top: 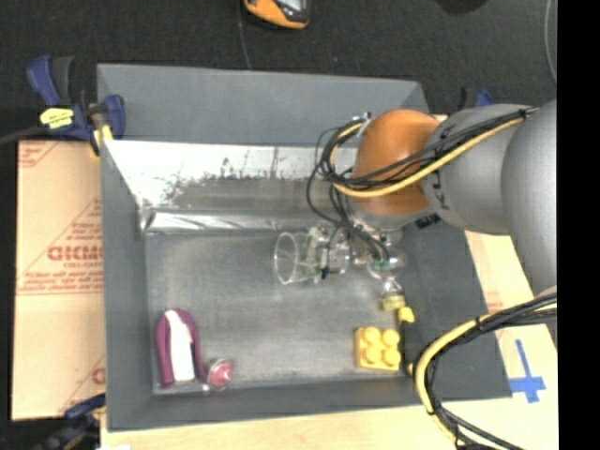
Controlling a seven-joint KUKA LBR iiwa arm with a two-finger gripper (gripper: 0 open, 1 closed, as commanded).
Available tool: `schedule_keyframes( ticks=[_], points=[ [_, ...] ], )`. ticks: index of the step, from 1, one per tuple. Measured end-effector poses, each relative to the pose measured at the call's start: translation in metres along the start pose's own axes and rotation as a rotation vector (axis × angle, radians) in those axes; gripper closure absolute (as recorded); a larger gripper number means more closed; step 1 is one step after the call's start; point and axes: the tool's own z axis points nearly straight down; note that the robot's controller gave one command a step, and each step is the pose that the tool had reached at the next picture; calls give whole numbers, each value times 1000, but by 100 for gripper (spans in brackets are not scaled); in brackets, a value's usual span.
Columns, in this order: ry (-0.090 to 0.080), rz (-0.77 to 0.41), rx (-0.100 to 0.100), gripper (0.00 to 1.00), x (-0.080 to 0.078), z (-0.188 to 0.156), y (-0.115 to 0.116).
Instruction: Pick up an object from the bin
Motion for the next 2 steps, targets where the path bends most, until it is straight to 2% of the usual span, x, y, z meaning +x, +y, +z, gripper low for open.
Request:
schedule_keyframes(
  ticks=[1,2],
  points=[
    [3,5,-1,100,-1,-62,0],
    [5,-38,0,100,-4,-136,0]
  ],
)
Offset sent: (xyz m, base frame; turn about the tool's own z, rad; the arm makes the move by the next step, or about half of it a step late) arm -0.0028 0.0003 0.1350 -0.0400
